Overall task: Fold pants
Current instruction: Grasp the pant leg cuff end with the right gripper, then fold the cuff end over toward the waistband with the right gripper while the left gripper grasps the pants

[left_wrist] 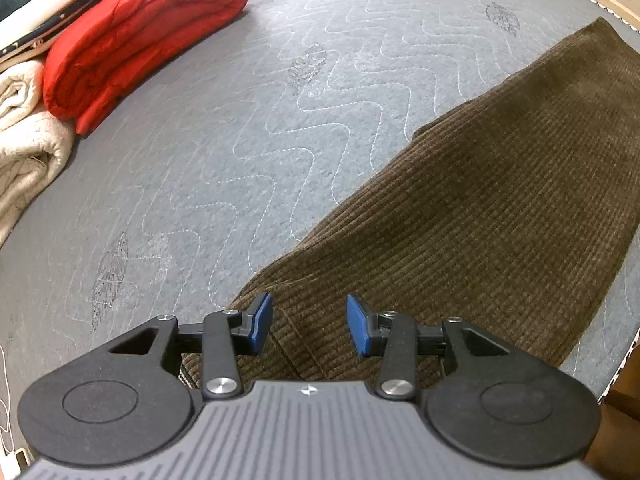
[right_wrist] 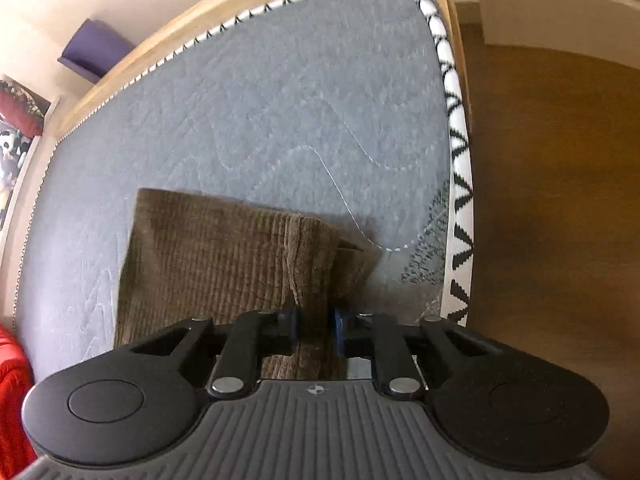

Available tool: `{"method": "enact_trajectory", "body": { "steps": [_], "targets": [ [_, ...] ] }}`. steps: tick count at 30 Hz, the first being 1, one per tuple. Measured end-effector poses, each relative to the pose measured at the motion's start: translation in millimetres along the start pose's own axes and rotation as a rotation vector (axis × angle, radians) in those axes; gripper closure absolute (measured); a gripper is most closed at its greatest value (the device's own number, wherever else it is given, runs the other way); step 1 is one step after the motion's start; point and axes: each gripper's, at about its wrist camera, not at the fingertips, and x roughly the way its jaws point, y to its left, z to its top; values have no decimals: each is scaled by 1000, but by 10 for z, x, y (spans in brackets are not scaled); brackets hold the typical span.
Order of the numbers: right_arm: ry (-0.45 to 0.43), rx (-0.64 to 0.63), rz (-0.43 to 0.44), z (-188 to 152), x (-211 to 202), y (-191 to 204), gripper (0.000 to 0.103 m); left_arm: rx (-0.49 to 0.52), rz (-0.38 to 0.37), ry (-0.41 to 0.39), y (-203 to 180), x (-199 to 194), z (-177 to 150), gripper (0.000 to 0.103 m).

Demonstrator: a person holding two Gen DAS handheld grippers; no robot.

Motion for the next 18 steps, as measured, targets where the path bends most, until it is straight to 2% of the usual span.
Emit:
{"method": "enact_trajectory", "body": {
  "steps": [3,7,10,13,15,16,18],
  "targets": [
    [-113,-142,7,-131,-305,378,88,-15,-2,-14,25,-27,27,57],
    [-272,-482,109,-585,-898,1133,88,-32,-7,-37,31,-87,49,57],
    [-389,-779,202,-1316,-1380,1629,88,-31,-9,-48,30,-124,32,57],
    [-472,-1096,334,-2342,-1772,1900,88,-35,-4,-49,65,-144,2,57],
    [-463,-1314,435,-3122,-1908,1934,88,-47,-1,-49,103,-146,-21,57],
    [-427,-1416,478,-3479,-1923,1920,88,-53,2,-48,123,-150,-31,57],
    [-269,-1646,535,-4216,-1796,1818,86,-69,0,-52,162,-172,-41,57]
  ]
}}
